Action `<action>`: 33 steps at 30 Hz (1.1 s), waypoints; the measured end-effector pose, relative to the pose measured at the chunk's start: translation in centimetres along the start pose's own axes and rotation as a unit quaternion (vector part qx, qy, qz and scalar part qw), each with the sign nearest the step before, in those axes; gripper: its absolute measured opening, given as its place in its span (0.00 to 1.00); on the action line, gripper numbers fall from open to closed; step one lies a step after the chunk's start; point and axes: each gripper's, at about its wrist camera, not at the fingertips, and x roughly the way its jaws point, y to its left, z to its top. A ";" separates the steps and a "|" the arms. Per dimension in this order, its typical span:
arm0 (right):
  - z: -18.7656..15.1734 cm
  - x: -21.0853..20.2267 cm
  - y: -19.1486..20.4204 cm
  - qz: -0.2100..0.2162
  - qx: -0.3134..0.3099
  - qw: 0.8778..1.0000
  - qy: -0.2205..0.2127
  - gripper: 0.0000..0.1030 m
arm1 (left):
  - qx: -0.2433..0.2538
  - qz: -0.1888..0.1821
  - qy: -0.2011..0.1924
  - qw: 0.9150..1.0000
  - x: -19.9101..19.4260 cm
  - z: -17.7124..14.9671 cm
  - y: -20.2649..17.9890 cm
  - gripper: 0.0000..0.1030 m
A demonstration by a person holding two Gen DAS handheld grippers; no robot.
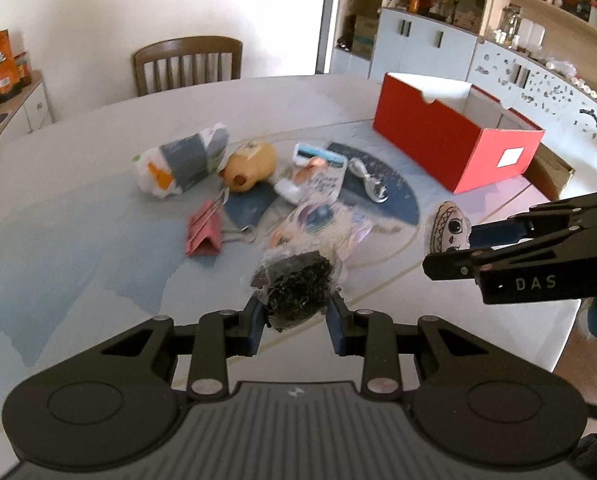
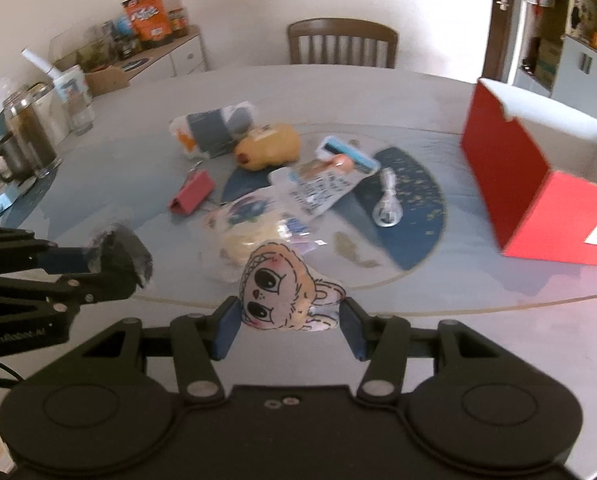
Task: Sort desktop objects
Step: 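Carry the seaweed pack and plush keychain with both tools over the red box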
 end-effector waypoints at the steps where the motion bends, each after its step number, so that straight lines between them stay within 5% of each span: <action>1: 0.1 -0.3 -0.4 -0.003 0.003 1.000 -0.002 0.52 | 0.003 -0.002 -0.001 1.000 0.1 0.2 -0.3 0.30; 33: 5.6 -8.2 -14.4 -0.071 0.058 0.990 -0.111 0.52 | 0.081 -0.060 -0.077 0.992 1.8 13.9 -13.2 0.30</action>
